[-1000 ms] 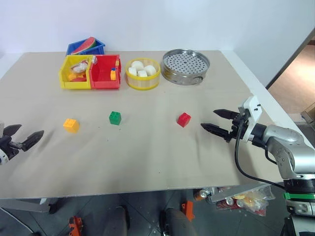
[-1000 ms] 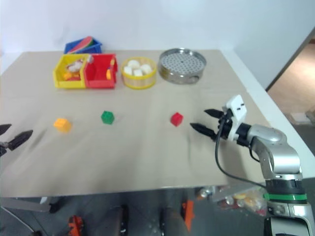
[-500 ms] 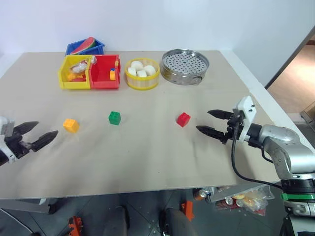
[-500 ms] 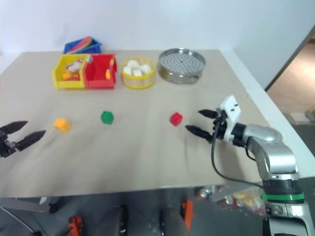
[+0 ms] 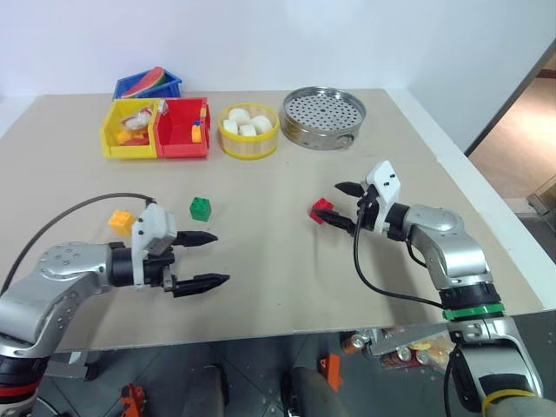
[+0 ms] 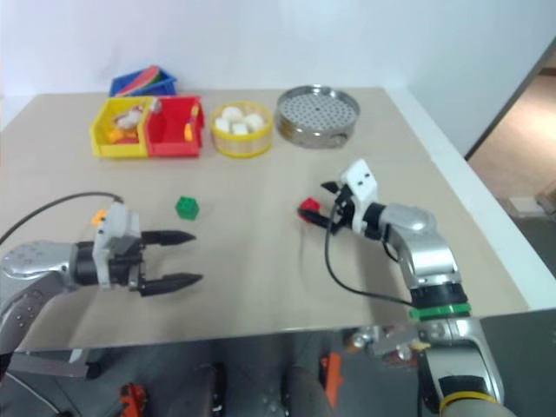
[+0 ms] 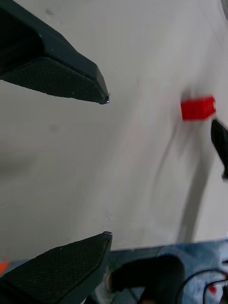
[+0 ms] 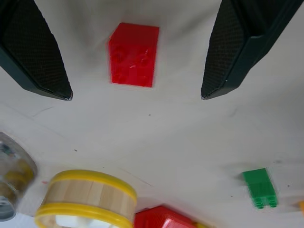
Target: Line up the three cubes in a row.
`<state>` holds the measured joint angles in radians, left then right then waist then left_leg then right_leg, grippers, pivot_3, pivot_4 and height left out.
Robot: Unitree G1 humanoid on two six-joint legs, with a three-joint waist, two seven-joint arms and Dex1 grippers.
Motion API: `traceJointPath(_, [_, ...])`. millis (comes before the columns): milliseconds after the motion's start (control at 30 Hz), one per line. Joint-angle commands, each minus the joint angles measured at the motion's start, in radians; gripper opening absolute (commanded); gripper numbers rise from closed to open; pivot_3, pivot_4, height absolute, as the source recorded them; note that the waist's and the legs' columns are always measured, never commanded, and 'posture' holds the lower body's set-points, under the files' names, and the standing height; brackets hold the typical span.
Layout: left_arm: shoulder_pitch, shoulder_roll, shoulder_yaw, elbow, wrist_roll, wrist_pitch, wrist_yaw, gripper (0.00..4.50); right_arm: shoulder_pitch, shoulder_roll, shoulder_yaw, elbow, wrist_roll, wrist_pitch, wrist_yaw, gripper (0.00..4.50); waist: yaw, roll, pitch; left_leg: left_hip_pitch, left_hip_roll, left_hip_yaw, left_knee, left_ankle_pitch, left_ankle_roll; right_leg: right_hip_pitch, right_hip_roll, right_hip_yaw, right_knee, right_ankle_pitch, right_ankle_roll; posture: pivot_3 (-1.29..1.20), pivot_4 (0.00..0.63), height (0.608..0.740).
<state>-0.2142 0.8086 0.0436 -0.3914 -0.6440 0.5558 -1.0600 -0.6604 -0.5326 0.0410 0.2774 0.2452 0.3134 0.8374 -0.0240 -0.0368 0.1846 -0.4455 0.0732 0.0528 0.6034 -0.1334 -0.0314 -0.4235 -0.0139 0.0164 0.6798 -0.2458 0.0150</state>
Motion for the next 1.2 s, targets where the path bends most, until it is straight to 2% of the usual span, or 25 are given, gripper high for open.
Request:
traceJointPath(33, [-0.023, -0.010, -0.015, -0.002, 0.023, -0.048, -0.022, 4.45, -0.049, 0.019, -0.015, 0.046, -0.013, -0.031, -0.017, 4.50, 0.000, 0.000, 0.000, 0.000, 0.000, 0.000, 0.000, 0.000, 0.000, 0.000, 0.000, 0.000, 0.000, 0.000, 0.000, 0.00, 0.150, 0.740])
traceJointPath(133, [-0.034, -0.025, -0.032, 0.007, 0.051, -0.083, -0.028, 4.45, -0.060, 0.036, -0.013, 0.069, -0.016, -0.024, -0.015, 4.50, 0.001, 0.000, 0.000, 0.000, 0.000, 0.000, 0.000, 0.000, 0.000, 0.000, 0.000, 0.000, 0.000, 0.000, 0.000, 0.00, 0.150, 0.740])
traceJointPath(400, [-0.039, -0.157, -0.050, 0.011, 0.145, -0.231, 0.057, 4.45, -0.055, 0.070, 0.006, 0.109, -0.040, 0.009, -0.020, 4.50, 0.002, 0.000, 0.000, 0.000, 0.000, 0.000, 0.001, 0.000, 0.000, 0.000, 0.000, 0.001, 0.001, 0.000, 0.001, 0.00, 0.150, 0.740])
traceJointPath(533, [-0.034, -0.184, -0.049, 0.017, 0.171, -0.237, 0.103, 4.45, -0.061, 0.077, 0.002, 0.136, -0.043, 0.024, -0.018, 4.50, 0.001, 0.000, 0.000, 0.000, 0.000, 0.000, 0.001, 0.000, 0.000, 0.001, 0.000, 0.001, 0.001, 0.001, 0.001, 0.00, 0.150, 0.740])
traceJointPath(567, [-0.033, -0.187, -0.050, 0.018, 0.180, -0.239, 0.114, 4.50, -0.062, 0.077, 0.004, 0.146, -0.048, 0.023, -0.018, 4.09, 0.001, 0.000, 0.000, 0.000, 0.000, 0.000, 0.001, 0.000, 0.000, 0.001, 0.000, 0.001, 0.001, 0.001, 0.001, 0.00, 0.150, 0.740])
traceJointPath(633, [-0.032, -0.193, -0.047, 0.020, 0.192, -0.238, 0.136, 4.50, -0.061, 0.078, 0.004, 0.156, -0.053, 0.022, -0.017, 3.83, 0.001, 0.000, 0.000, 0.000, 0.000, 0.000, 0.001, 0.000, 0.000, 0.001, 0.000, 0.001, 0.001, 0.001, 0.001, 0.00, 0.150, 0.740])
traceJointPath(700, [-0.030, -0.195, -0.043, 0.020, 0.196, -0.236, 0.146, 4.50, -0.059, 0.079, 0.003, 0.158, -0.054, 0.022, -0.014, 2.88, 0.001, 0.000, 0.000, 0.000, 0.000, 0.000, 0.001, 0.000, 0.000, 0.001, 0.000, 0.001, 0.001, 0.001, 0.001, 0.00, 0.150, 0.740])
traceJointPath(733, [-0.031, -0.194, -0.042, 0.020, 0.197, -0.236, 0.147, 4.50, -0.058, 0.079, 0.003, 0.159, -0.057, 0.021, -0.015, 2.65, 0.001, 0.000, 0.000, 0.000, 0.000, 0.000, 0.001, 0.000, 0.000, 0.001, 0.000, 0.001, 0.001, 0.001, 0.001, 0.00, 0.150, 0.740])
traceJointPath(767, [-0.031, -0.194, -0.039, 0.021, 0.198, -0.236, 0.150, 4.50, -0.058, 0.079, 0.002, 0.162, -0.060, 0.019, -0.015, 2.19, 0.001, 0.000, 0.000, 0.000, 0.000, 0.000, 0.001, 0.000, 0.000, 0.001, 0.000, 0.001, 0.001, 0.001, 0.001, 0.00, 0.150, 0.740])
traceJointPath(867, [-0.032, -0.189, -0.030, 0.031, 0.201, -0.231, 0.157, 4.50, -0.057, 0.076, 0.002, 0.170, -0.068, 0.004, -0.017, 1.25, 0.001, 0.000, 0.000, 0.000, 0.000, 0.000, 0.001, 0.000, 0.000, 0.001, 0.000, 0.001, 0.001, 0.001, 0.001, 0.00, 0.150, 0.740])
traceJointPath(1000, [-0.017, -0.188, -0.014, 0.027, 0.185, -0.210, 0.170, 4.50, -0.062, 0.054, 0.006, 0.117, -0.051, 0.026, 0.040, 1.24, 0.001, 0.000, 0.000, 0.000, 0.000, 0.000, 0.002, 0.000, 0.000, 0.001, 0.000, 0.001, 0.001, 0.001, 0.001, 0.00, 0.150, 0.740])
traceJointPath(1200, [0.067, -0.180, 0.007, -0.008, 0.158, -0.173, 0.178, 4.50, -0.085, -0.016, 0.114, -0.082, 0.006, 0.134, 0.299, 1.24, 0.000, 0.000, 0.000, 0.000, 0.000, 0.000, 0.001, 0.000, 0.000, 0.000, 0.001, 0.002, 0.001, 0.000, 0.001, 0.00, 0.150, 0.740])
